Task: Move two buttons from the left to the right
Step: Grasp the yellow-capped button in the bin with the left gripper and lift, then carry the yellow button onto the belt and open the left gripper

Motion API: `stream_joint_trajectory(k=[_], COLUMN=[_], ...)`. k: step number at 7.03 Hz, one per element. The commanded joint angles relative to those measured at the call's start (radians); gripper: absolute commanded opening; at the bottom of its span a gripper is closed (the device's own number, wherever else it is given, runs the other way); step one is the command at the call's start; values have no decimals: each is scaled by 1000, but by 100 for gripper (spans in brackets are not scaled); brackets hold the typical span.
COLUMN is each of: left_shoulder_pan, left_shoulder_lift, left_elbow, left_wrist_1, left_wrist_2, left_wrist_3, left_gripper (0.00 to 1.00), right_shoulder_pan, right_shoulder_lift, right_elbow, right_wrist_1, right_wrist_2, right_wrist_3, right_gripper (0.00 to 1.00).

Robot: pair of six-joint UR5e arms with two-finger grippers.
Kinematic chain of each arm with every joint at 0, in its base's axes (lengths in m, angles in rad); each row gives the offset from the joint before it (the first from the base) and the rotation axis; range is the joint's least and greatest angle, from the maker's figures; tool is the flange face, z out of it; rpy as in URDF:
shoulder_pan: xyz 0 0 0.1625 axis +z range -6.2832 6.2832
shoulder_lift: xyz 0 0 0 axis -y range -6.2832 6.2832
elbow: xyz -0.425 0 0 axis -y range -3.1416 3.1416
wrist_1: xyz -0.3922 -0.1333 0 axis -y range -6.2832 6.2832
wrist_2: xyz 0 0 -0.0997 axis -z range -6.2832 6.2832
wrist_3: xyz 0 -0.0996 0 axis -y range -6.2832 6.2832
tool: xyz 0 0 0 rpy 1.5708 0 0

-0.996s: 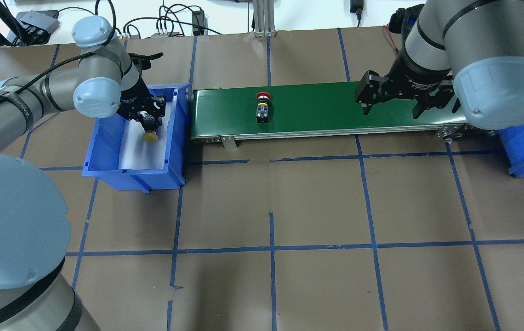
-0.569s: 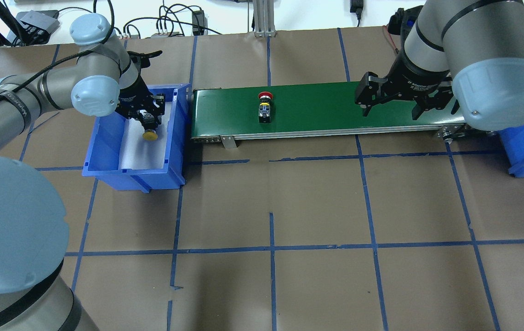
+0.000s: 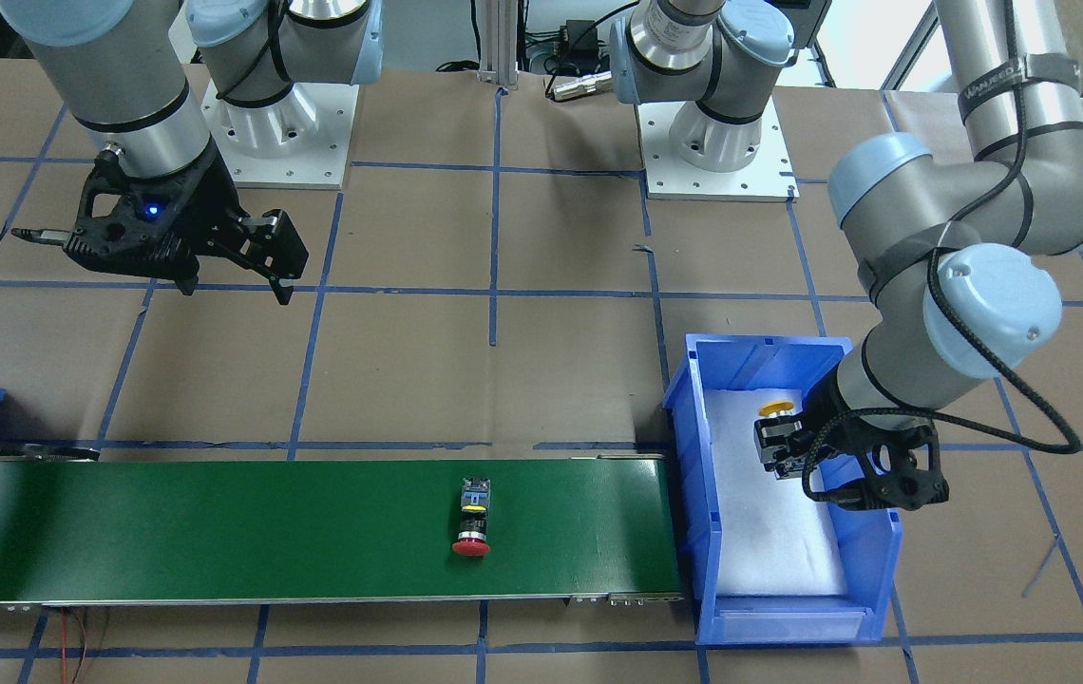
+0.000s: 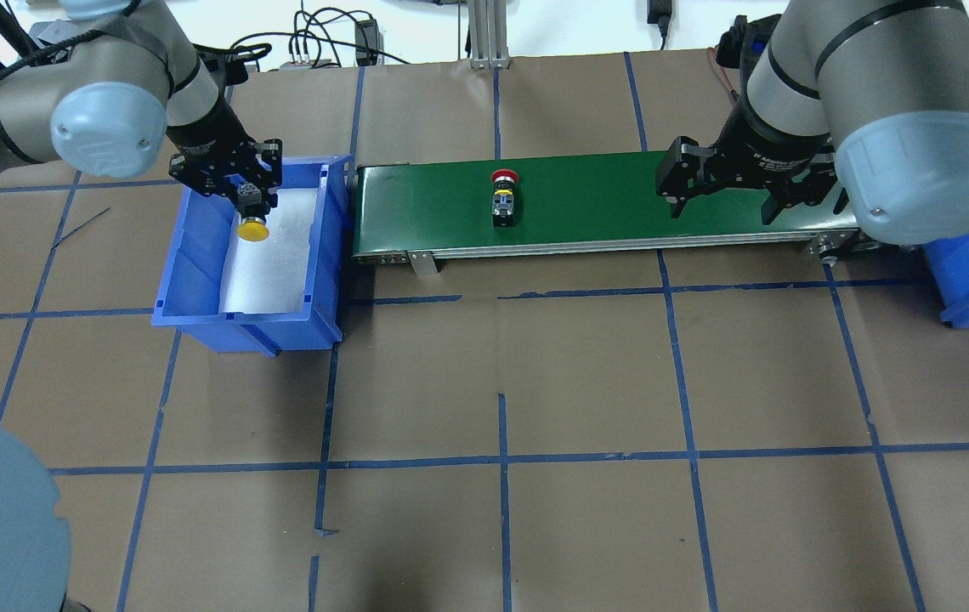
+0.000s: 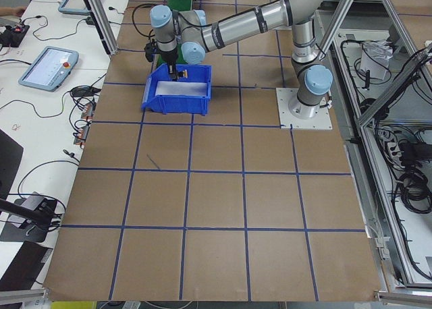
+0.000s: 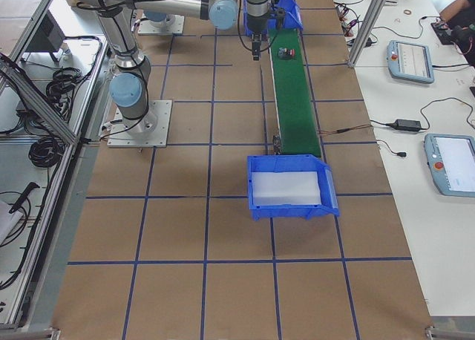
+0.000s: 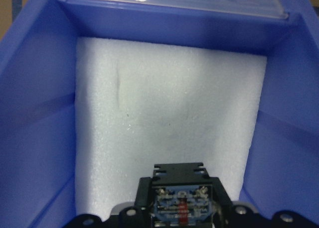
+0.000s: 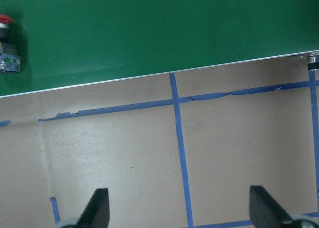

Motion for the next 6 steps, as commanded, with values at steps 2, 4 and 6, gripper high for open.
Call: stream_joint_trajectory(k=[2,4,6], left_shoulder_pan=[-104,-198,-261], left_shoulder_lift=[87,46,-50], left_elbow=[68,77,76], left_wrist_1=[-85,-32,79], left_wrist_2=[6,-7,-4], left_wrist_3=[-67,-156,-210], left_gripper=[22,21,21], right_shoulder_pan=[0,0,0], right_shoulder_lift=[0,0,5], right_elbow=[0,0,0], right_wrist_1=[1,1,0], right_wrist_2=[2,2,3], right_wrist_3=[0,0,6], right_gripper=[100,100,100])
